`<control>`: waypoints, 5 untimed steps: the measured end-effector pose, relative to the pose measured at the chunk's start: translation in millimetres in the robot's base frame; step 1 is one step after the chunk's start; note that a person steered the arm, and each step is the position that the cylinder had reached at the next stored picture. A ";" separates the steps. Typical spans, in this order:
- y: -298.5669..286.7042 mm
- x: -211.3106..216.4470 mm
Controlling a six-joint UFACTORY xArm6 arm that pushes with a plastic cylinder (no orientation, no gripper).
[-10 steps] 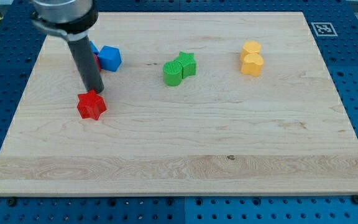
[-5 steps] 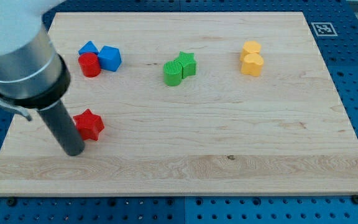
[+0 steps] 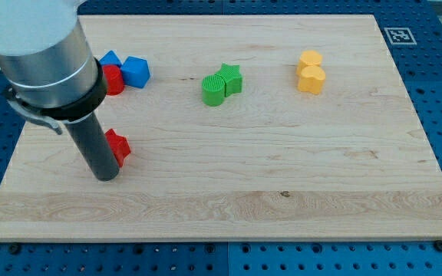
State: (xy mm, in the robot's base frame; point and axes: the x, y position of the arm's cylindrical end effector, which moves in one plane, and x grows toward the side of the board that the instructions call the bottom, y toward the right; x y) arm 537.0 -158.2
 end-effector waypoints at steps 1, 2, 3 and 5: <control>3.6 -14.1; 9.2 -29.7; 12.4 -42.2; 3.7 -42.9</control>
State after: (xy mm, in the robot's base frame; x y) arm 494.1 -154.5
